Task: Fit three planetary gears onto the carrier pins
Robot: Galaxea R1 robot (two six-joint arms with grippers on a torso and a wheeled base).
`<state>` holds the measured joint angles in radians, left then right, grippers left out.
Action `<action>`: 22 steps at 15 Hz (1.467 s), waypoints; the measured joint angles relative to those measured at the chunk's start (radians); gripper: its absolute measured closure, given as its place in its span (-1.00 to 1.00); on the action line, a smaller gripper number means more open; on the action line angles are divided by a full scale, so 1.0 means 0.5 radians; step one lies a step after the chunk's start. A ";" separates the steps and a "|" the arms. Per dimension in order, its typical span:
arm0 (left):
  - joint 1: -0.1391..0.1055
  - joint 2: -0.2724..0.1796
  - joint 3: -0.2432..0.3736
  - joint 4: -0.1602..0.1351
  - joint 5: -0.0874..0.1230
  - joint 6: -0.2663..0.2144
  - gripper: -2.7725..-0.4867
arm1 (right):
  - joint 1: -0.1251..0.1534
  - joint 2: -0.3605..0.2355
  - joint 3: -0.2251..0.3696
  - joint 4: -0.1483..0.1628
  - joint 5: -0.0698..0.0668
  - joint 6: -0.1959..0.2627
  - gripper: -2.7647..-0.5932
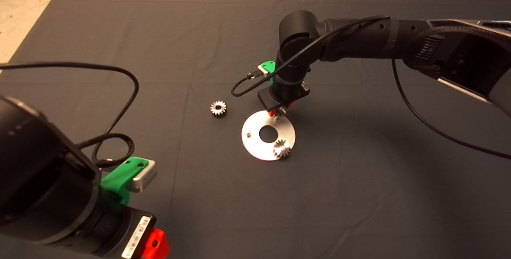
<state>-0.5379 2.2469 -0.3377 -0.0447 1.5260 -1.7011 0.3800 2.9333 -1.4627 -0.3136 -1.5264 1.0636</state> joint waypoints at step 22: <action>0.000 0.000 0.000 0.000 0.001 0.000 -0.98 | -0.007 0.013 0.008 -0.021 -0.015 0.000 0.56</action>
<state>-0.5379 2.2470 -0.3377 -0.0447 1.5264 -1.7012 0.3766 2.9398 -1.4589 -0.3240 -1.5340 1.0636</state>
